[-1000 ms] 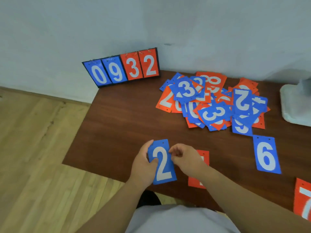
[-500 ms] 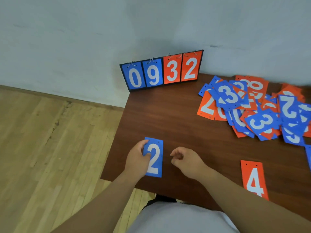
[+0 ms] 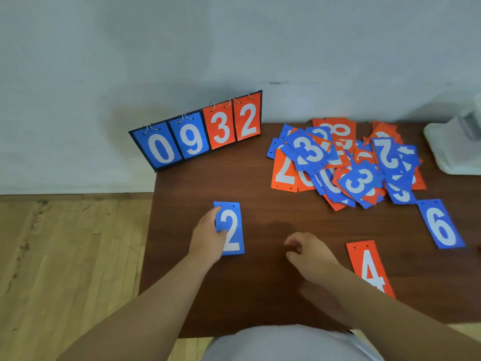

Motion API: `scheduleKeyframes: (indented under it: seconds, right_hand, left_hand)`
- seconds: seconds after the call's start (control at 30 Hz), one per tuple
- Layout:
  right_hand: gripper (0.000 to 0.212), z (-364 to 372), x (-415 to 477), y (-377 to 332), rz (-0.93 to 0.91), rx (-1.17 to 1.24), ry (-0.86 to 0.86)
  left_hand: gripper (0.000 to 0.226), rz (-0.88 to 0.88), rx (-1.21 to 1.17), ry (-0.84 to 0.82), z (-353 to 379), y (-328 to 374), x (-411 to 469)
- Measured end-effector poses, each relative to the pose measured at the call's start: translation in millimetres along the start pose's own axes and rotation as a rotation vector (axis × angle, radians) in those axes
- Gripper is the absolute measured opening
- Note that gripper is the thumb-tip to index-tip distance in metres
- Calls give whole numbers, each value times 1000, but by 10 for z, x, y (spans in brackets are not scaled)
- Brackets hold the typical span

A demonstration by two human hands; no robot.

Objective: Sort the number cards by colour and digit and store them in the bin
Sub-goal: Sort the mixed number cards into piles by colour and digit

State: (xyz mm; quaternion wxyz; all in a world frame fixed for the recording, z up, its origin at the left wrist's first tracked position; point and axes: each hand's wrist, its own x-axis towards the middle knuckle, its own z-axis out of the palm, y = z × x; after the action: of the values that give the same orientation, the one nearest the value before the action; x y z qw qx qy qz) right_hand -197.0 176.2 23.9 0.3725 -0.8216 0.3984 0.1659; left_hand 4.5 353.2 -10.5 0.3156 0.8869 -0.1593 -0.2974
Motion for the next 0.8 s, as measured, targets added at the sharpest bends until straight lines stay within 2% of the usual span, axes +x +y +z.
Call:
scheduleKeyframes:
  seconds: [0.1, 0.2, 0.33, 0.5, 0.8]
  right_hand:
    - [21, -44, 42, 44, 11, -11, 10]
    - [22, -101, 82, 90, 13, -25, 8]
    - [24, -185, 155, 82, -3, -37, 29]
    - [23, -273, 187, 127, -15, -36, 17]
    - [22, -710, 143, 612, -84, -62, 37]
  left_hand:
    - [60, 123, 142, -121, 219, 12, -14]
    - [52, 208, 492, -37, 319, 0, -66]
    - [54, 204, 703, -52, 312, -64, -119]
    - [56, 155, 705, -50, 454, 46, -241]
    - [50, 154, 732, -27, 789, 306, -449]
